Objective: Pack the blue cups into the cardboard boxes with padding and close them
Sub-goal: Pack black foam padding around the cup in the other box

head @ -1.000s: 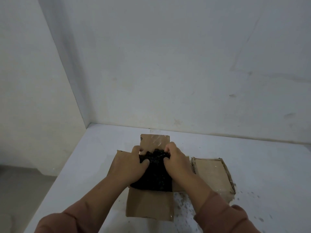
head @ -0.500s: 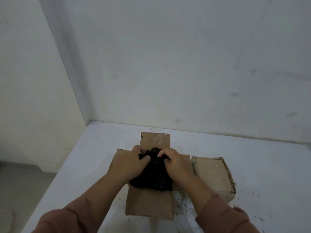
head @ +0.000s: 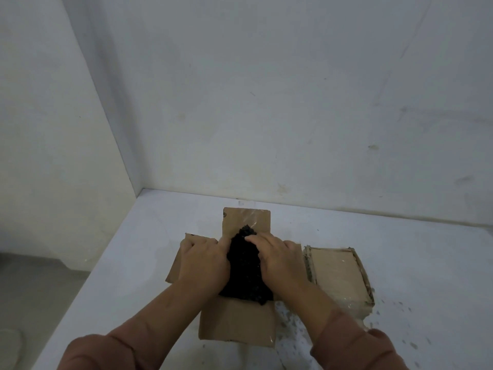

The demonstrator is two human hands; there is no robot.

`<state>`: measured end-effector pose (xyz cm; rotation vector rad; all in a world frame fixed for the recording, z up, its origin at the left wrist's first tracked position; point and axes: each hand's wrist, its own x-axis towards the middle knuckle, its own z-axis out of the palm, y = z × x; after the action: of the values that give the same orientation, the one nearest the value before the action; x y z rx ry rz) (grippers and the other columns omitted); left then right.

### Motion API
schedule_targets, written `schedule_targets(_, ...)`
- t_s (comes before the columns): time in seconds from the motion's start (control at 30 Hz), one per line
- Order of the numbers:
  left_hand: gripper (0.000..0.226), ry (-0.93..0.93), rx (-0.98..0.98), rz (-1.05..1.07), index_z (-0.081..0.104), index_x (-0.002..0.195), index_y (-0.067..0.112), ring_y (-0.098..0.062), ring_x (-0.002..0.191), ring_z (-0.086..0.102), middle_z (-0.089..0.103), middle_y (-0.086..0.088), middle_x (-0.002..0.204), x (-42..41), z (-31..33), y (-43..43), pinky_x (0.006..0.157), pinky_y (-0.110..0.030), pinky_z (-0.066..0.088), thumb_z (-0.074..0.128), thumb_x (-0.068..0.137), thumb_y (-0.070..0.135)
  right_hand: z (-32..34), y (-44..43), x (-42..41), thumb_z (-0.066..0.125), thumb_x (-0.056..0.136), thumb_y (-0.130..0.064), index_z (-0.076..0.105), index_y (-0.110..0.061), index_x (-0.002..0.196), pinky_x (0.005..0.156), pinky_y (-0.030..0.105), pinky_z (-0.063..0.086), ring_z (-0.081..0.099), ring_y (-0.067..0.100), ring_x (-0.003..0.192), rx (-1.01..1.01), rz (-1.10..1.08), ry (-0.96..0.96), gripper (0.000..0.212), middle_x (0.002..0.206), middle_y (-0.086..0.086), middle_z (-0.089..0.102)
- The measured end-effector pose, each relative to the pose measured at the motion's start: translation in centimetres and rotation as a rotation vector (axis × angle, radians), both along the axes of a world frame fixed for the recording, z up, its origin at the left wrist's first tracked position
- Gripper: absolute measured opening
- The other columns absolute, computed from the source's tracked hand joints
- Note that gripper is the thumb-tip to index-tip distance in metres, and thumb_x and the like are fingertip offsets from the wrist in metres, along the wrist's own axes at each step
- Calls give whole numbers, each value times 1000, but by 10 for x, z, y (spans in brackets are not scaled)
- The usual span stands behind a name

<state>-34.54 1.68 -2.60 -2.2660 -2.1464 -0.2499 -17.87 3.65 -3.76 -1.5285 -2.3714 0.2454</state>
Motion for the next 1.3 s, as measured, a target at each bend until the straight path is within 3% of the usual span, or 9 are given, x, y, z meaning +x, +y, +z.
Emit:
schedule_targets(0.13,21,-11,12,0,55,104,23,-21,79,52,60,3,86,-2,-6,-2,83,-39,32,49,84,18,2,1,-2,37,89,-16,37,-35,137,95,32,27,47,16,116,-67,-3,-117,51,132,-6,47)
schedule_targets(0.27,28,73,133,-86,62,73,19,-22,64,55,57,-1,72,-5,-17,2,61,-37,43,80,52,20,5,0,-6,42,87,-15,36,-32,136,93,40,30,39,27,119,-50,-50,-315,52,144,4,34)
schedule_targets(0.43,23,133,67,-400,68,88,25,-17,94,65,67,7,100,-21,-12,10,92,-42,29,68,65,29,27,3,-6,52,89,-34,51,-25,129,112,52,15,13,22,145,-39,125,-307,41,157,2,16)
schedule_targets(0.53,52,201,-236,-405,54,125,22,-16,132,39,48,5,137,-22,0,11,114,-50,4,50,80,50,36,5,-6,48,85,-58,25,-16,146,117,51,0,2,21,146,-261,252,-597,78,159,5,7)
schedule_targets(0.67,68,347,-384,-438,44,135,19,-18,137,31,42,0,144,-18,8,17,114,-55,-7,51,82,61,37,13,-6,58,81,-56,25,-10,145,116,51,7,21,28,140,-224,323,-741,85,150,12,24)
schedule_targets(0.83,60,418,-366,-483,47,128,13,-22,131,39,50,-4,134,-11,9,20,115,-55,-1,56,84,52,34,13,-10,58,83,-40,41,-9,126,104,46,25,51,29,107,-191,368,-783,55,120,14,49)
schedule_targets(0.97,47,364,-323,-484,44,123,13,-25,115,52,57,-5,121,-6,8,18,116,-54,-1,59,86,37,34,15,-8,60,78,-43,44,-13,123,103,45,27,50,28,109,-274,310,-723,56,119,10,48)
schedule_targets(1.17,72,390,-343,-524,20,147,6,-25,122,45,42,-13,140,-4,3,18,115,-40,18,54,91,37,33,12,-12,63,79,-44,31,-10,139,99,39,43,43,28,118,-353,292,-560,76,131,11,39)
schedule_targets(1.3,80,401,-372,-526,13,150,6,-28,128,40,35,-14,146,-3,1,19,116,-39,17,54,90,41,26,13,-16,58,80,-57,27,-9,141,110,49,21,45,31,121,-268,267,-799,84,133,11,41)
